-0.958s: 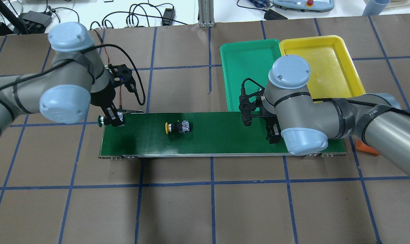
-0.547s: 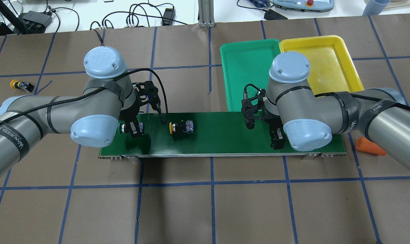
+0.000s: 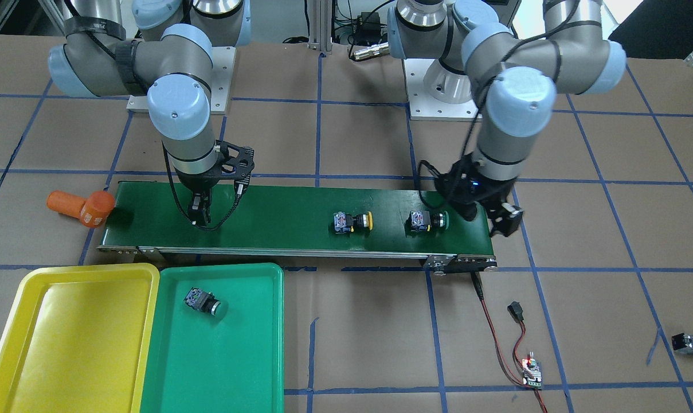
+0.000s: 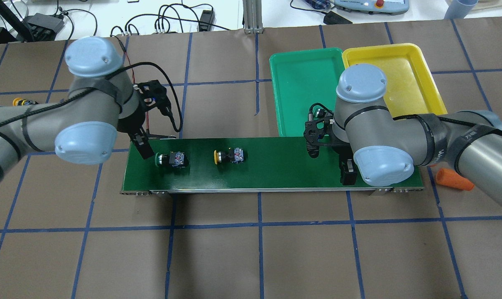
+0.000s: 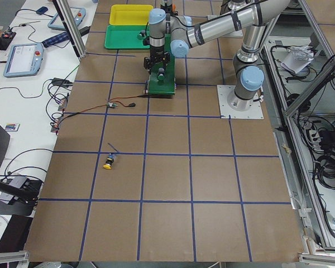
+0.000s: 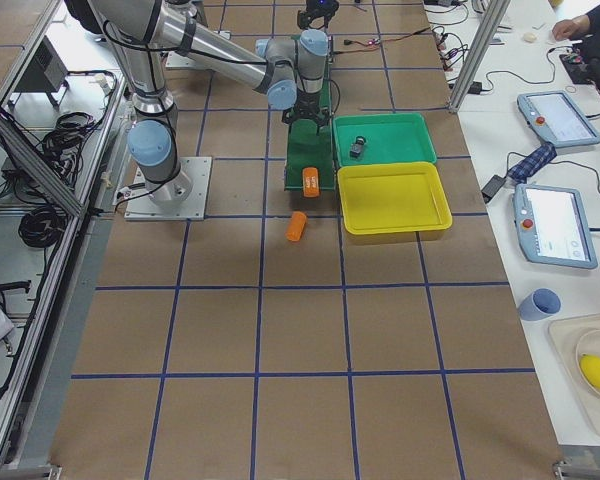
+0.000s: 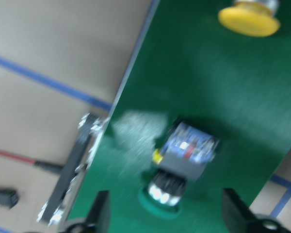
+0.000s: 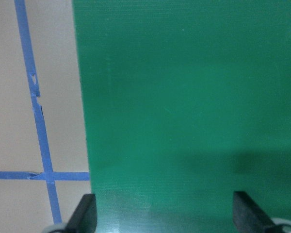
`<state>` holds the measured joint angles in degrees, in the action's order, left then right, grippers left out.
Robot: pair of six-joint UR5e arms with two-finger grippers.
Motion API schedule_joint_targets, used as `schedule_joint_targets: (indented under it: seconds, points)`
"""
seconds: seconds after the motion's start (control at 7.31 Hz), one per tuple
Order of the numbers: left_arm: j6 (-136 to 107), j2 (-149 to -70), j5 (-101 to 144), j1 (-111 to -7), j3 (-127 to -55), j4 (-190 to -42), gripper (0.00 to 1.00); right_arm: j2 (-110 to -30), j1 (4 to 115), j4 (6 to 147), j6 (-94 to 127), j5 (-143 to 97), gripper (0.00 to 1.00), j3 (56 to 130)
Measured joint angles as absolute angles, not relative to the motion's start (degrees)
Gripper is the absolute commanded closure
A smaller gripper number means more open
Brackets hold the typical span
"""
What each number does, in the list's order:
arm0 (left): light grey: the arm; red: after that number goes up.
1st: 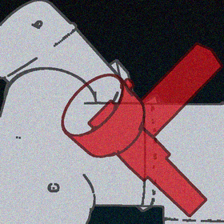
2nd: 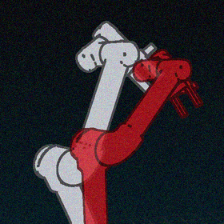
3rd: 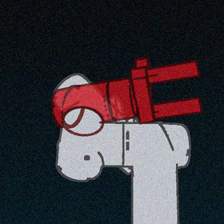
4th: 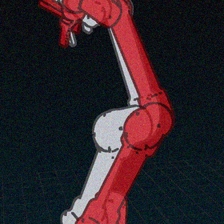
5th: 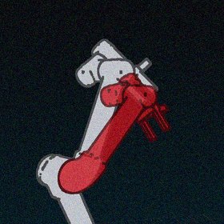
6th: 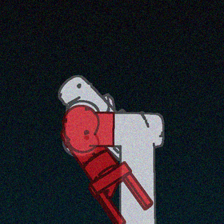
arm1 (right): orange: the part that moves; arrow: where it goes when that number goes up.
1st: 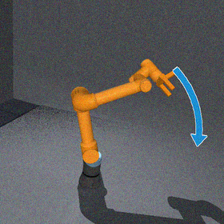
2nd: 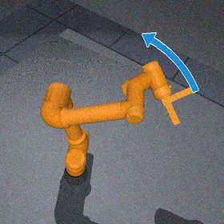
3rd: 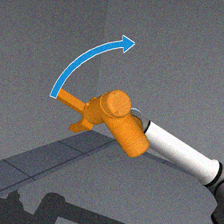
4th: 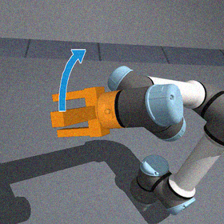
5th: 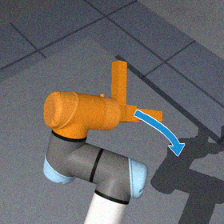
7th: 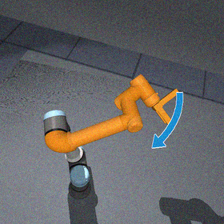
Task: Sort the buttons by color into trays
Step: 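Release the button on the belt, withdraw the left gripper while the right waits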
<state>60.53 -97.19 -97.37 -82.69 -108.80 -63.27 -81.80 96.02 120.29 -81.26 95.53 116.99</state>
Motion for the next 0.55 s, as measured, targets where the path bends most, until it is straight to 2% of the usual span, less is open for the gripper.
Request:
schedule_joint_targets:
  seconds: [0.27, 0.55]
  points:
    - [67.0, -101.0, -91.7, -67.5, -102.3, -68.9, 0.0, -81.8, 95.2, 121.3, -81.7, 95.8, 0.01, 117.0]
    - [84.3, -108.5, -89.8, -60.2, -92.1, -70.5, 0.0, -81.8, 95.0, 121.5, -81.7, 95.6, 0.0, 117.1]
